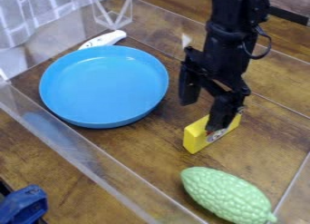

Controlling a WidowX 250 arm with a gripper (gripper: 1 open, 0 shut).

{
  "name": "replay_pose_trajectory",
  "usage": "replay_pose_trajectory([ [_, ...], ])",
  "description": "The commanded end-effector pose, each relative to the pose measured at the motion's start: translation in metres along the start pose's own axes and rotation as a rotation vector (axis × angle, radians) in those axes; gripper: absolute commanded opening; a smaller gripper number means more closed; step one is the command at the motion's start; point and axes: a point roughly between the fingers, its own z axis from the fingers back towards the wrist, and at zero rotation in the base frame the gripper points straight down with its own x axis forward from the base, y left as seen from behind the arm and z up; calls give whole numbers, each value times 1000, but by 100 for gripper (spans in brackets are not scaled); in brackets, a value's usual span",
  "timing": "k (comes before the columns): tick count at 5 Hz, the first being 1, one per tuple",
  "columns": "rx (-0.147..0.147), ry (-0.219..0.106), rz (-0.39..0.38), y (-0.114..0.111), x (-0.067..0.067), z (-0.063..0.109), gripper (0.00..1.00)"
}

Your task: Remove the white object from inside the blue tray and put it on the table

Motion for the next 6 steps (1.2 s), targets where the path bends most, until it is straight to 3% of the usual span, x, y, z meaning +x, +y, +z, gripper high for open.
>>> replay_pose_trajectory([
  [1,21,-68,-11,2,14,17,100],
  [6,19,-67,2,18,26,2,100],
])
